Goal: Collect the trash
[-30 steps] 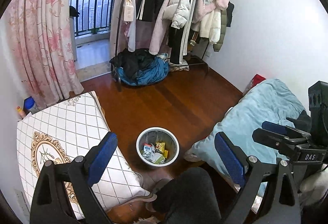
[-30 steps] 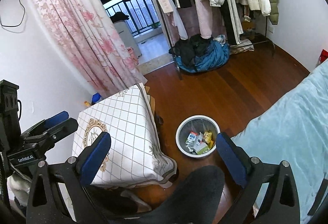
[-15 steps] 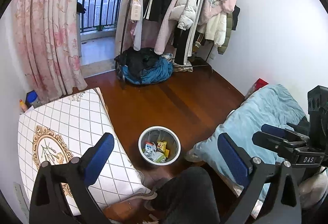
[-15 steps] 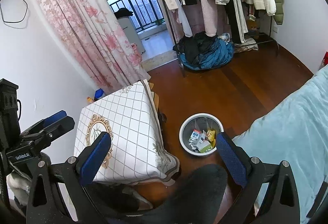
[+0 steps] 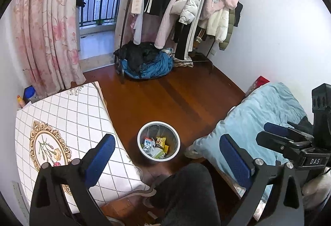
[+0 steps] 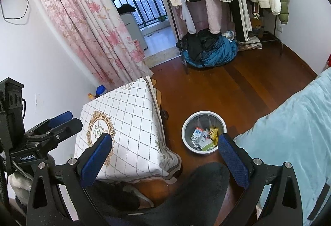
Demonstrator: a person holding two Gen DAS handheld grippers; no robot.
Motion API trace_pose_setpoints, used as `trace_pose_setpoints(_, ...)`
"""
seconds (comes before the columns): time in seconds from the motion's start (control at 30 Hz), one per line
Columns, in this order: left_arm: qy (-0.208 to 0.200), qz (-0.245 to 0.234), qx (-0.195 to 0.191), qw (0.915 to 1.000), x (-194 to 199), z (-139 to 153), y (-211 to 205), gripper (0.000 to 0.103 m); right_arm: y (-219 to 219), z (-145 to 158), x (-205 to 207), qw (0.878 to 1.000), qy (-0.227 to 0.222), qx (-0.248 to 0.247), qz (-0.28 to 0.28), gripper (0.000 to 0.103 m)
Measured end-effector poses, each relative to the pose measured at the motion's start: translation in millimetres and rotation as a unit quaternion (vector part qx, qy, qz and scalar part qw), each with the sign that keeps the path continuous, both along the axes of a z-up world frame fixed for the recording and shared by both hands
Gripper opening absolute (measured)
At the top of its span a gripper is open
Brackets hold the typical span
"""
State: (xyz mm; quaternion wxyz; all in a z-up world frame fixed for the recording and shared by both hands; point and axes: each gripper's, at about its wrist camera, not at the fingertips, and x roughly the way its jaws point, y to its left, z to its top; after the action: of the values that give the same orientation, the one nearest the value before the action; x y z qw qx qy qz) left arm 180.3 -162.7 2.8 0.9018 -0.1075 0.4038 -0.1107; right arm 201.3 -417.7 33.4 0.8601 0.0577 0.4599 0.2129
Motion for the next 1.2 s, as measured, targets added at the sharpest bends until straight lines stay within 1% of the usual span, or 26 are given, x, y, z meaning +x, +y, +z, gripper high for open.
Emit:
trace_pose_setpoints(0.17,0.001,0.001,0.0,1.0,1,0,0,0.103,1,-2,-2,1.0,0.002,0.0,0.001,0.103)
trace_pose_setpoints(0.7,0.003,-0.019,-0.009,0.9998,0,1,-8,0.103,2,-7,-9,1.0,0.004,-0.003,-0.004,0.103)
trace_pose_setpoints(1.2,-0.001,-0.026,-0.013,0.9996,0,6,-9,0.103,-6,1,-10,1.0,0.0,-0.004,-0.008,0.103)
